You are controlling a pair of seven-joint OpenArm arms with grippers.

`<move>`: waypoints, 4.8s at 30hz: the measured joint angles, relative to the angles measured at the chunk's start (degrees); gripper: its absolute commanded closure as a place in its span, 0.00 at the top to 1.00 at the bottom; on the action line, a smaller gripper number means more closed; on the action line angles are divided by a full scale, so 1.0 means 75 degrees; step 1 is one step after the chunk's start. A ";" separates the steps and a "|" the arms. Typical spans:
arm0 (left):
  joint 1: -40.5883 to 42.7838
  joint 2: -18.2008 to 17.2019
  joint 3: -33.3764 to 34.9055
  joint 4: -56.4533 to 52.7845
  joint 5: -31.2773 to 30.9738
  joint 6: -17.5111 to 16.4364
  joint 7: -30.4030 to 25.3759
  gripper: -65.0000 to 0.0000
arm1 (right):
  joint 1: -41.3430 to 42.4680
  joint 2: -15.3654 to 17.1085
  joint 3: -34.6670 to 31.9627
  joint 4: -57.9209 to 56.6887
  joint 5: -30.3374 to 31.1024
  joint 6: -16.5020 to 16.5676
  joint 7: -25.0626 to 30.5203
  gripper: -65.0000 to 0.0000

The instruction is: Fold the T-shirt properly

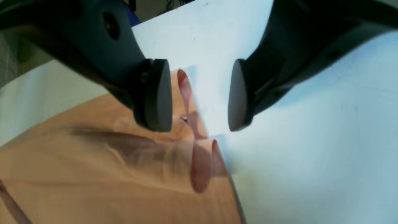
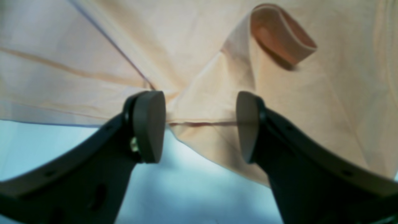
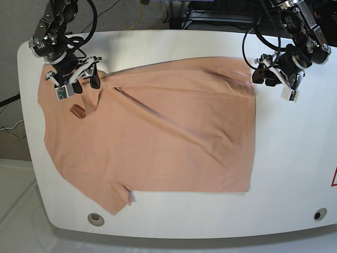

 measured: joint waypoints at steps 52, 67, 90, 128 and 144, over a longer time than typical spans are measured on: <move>0.0061 0.0455 0.0842 -0.0624 0.0895 0.0003 -0.1142 0.61 | -0.0020 0.0003 0.0000 0.0000 0.0000 -0.0003 0.0000 0.54; 0.0020 0.0717 0.1335 -0.0839 0.1262 -0.0006 -0.1445 0.61 | -0.0015 0.0003 0.0000 0.0000 0.0003 0.0000 0.0000 0.54; -0.0020 0.0702 0.1329 -0.1172 0.1198 0.0003 -0.1518 0.00 | -0.0017 0.0000 0.0003 0.0000 0.0000 -0.0003 0.0000 0.54; -0.0009 0.0705 0.1314 -0.0513 0.1338 0.0000 -0.1282 0.01 | -0.0020 -0.0003 0.0003 0.0000 0.0000 -0.0003 0.0000 0.54; -0.0991 0.0737 0.1314 -0.0513 0.1335 0.0000 -0.0516 0.01 | 0.0006 -0.0003 0.0003 0.0000 0.0003 -0.0003 0.0000 0.54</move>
